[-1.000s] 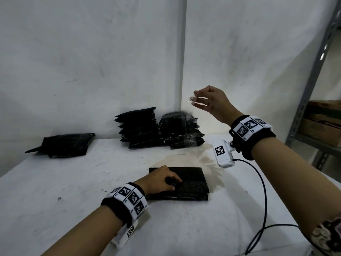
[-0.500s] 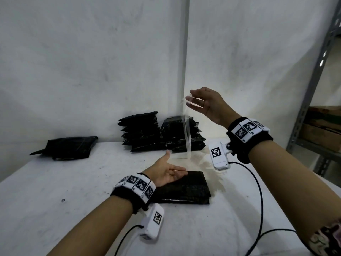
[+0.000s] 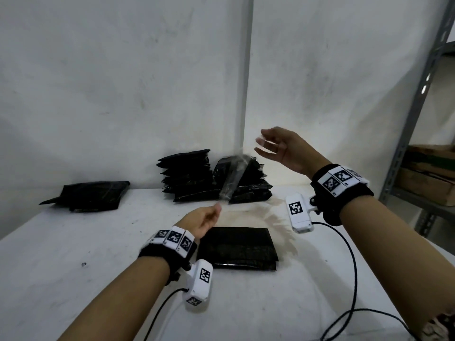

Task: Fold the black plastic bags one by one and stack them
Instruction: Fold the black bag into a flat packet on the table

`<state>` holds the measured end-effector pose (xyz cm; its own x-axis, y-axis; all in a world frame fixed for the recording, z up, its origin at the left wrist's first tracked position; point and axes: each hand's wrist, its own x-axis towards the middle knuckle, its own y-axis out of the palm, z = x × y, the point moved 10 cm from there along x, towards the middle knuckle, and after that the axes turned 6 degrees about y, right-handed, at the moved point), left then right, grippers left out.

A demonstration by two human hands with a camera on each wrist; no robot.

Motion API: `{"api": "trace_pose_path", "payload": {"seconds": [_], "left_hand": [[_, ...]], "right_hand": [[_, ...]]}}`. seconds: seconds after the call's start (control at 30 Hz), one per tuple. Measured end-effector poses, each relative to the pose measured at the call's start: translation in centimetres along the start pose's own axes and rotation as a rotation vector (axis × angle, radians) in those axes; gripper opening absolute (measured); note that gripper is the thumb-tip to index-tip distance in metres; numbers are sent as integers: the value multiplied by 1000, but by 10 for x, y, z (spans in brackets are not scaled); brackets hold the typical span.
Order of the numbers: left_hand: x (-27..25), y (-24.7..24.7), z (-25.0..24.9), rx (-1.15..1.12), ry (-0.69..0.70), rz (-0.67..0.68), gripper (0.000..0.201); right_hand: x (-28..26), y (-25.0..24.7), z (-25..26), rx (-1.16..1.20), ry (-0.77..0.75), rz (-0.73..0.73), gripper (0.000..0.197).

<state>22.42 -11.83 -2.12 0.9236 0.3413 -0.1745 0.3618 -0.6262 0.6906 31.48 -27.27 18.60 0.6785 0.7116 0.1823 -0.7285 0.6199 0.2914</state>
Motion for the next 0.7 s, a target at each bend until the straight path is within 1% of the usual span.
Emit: {"api": "trace_pose_path", "payload": {"seconds": [0.03,0.1,0.13,0.17,0.2,0.23,0.27,0.33,0.4,0.5,0.53,0.57,0.63,0.7], "left_hand": [[0,-13,-9,7,30,-23,14],[-2,-36,-27,62,87,-68,17],[-6,-44,-35,90,116,-91,14],[-10,-52,-43,107,149,-114,11],[-13,-59,-49,114,178,-137,14],[-16,-65,-53,118,199,-148,22],[-18,-69,-56,130,205,-150,31],[-23,-73,-57,204,195,-141,40],[-25,-79,-52,291,172,-152,41],[-30,-79,-44,394,164,-122,42],[-33,-79,-43,436,168,-119,43],[-34,-79,-42,467,180,-116,42],[-38,-80,-41,467,193,-119,34],[-39,-81,-39,460,201,-114,33]], "right_hand": [[-3,-6,-6,-28,43,-8,19],[-10,-22,-23,-111,152,-37,31],[-14,-31,-34,-166,222,-48,38],[-18,-41,-47,-228,298,-58,41],[-23,-52,-61,-282,372,-70,38],[-28,-62,-74,-330,443,-84,29],[-33,-71,-87,-372,507,-101,21],[-44,-89,-110,-414,601,-136,14],[-53,-99,-128,-419,662,-144,13],[-63,-109,-145,-475,702,-139,6],[-66,-113,-148,-477,702,-151,9],[-69,-117,-151,-474,701,-166,16],[-75,-122,-156,-485,705,-179,23],[-81,-126,-160,-504,716,-191,17]]}}
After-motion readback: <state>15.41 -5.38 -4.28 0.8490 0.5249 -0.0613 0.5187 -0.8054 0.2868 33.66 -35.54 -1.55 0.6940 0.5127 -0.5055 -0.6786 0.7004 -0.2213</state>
